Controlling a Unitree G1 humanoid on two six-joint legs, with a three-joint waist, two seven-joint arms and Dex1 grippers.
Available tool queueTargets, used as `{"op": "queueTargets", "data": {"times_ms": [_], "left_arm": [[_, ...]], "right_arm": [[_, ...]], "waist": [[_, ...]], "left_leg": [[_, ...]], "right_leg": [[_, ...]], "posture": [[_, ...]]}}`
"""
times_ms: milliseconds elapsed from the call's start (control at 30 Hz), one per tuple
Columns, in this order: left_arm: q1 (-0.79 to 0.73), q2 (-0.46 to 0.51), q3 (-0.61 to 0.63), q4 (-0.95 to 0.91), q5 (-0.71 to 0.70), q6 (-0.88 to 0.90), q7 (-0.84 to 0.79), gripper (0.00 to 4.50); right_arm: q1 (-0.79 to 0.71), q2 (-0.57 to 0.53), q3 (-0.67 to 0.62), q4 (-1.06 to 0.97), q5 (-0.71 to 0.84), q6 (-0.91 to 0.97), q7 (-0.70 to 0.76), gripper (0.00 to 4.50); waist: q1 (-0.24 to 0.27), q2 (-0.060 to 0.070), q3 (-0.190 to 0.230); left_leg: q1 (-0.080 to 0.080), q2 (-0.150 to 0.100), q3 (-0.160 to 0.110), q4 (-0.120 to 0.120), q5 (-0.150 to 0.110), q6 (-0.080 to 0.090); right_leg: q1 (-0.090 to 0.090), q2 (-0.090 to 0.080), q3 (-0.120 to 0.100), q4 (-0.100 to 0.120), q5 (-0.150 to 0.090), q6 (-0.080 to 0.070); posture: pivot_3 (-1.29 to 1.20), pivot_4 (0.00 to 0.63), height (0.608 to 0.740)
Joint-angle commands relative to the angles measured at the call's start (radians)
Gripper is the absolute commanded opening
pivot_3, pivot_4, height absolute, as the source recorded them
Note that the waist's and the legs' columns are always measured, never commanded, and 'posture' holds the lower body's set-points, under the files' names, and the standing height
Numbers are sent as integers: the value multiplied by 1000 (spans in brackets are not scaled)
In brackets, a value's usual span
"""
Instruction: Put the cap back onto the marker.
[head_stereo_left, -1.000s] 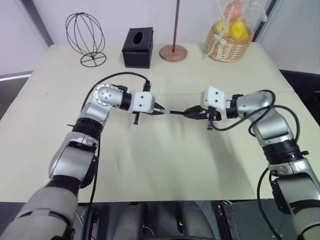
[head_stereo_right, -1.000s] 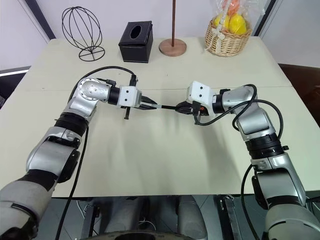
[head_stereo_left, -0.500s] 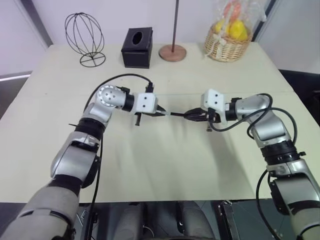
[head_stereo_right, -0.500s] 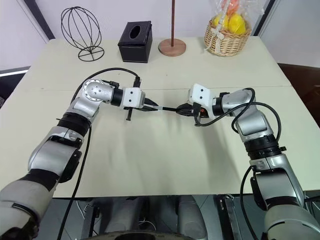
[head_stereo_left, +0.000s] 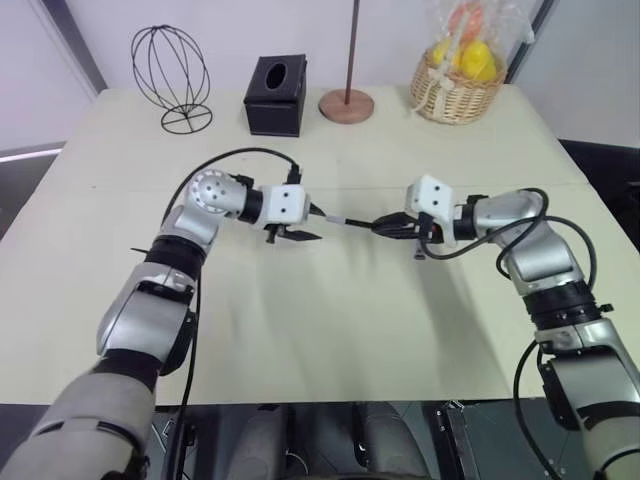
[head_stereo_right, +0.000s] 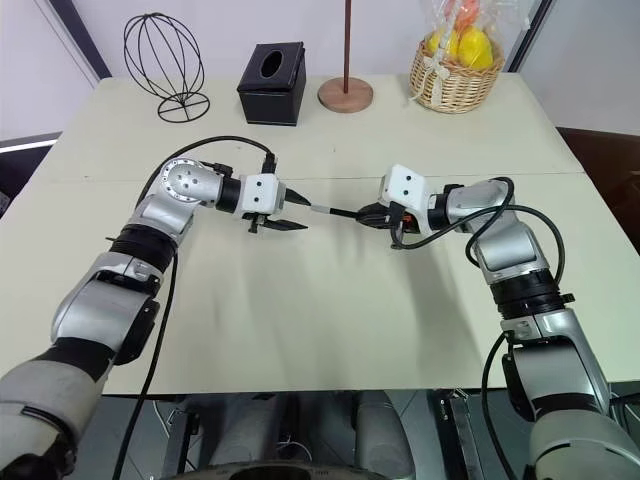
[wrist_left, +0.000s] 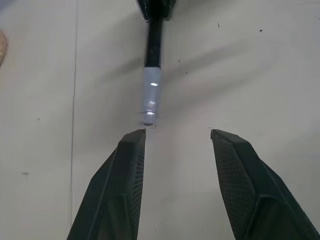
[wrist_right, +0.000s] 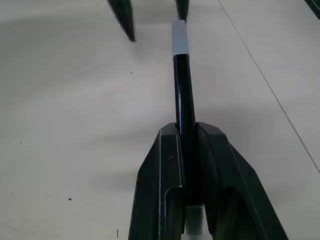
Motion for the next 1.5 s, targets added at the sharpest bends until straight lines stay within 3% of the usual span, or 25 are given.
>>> {"op": "queueTargets", "data": {"times_ms": [33,167,300,433,633,767,967,1200,1267,1500], "left_arm": [[-39,31,18,26,25,-24,86,2215],[-40,57,64,37,2,25,162,2215],[61,97,191,-123,-151,237,155,2215],[280,130,302,-479,-274,590,250,2215],[545,81,372,-924,-390,971,450,2215],[636,1,405,-1079,-387,1067,640,2215],[688,-65,453,-1120,-358,1084,839,2215],[733,-68,462,-1114,-280,1004,986,2294],[734,-69,481,-1103,-279,991,1014,2294],[769,-40,578,-1155,-382,1083,1003,2294]], "right_arm": [[10,-29,-44,-1,7,-5,-14,0],[42,-59,-91,22,16,0,-60,0],[118,-82,-263,-29,119,107,-147,0],[260,-118,-407,-124,157,225,-259,0],[411,-121,-468,-201,138,311,-397,0],[464,-100,-473,-231,139,331,-461,0],[505,-77,-469,-248,151,356,-508,0],[533,-89,-442,-324,147,405,-526,3581],[538,-100,-433,-341,136,410,-531,4429],[382,-137,-598,-402,318,574,-518,4429]], "waist": [[1,0,0],[1,0,0],[0,0,0],[-3,0,0],[5,0,0],[4,0,0],[3,0,0],[5,0,0],[5,0,0],[2,1,0]], "left_leg": [[0,0,0,0,0,0],[0,0,0,0,0,0],[0,1,0,0,0,0],[0,3,-1,-1,0,1],[0,2,-1,2,0,0],[1,2,-1,2,0,0],[2,2,-1,2,0,0],[2,2,0,2,0,0],[2,2,0,2,0,0],[2,2,0,1,0,0]], "right_leg": [[0,0,0,0,0,0],[0,0,0,0,0,0],[0,0,0,0,0,0],[0,0,1,1,0,0],[0,-2,1,5,0,0],[0,-2,1,5,0,0],[1,-2,2,5,0,0],[1,-2,2,5,0,0],[1,-2,2,5,0,0],[1,-2,1,5,0,0]], "posture": [[0,150,740],[0,150,740],[0,150,740],[0,150,740],[0,150,740],[0,150,740],[0,150,740],[0,150,740],[0,150,740],[0,150,740]]}}
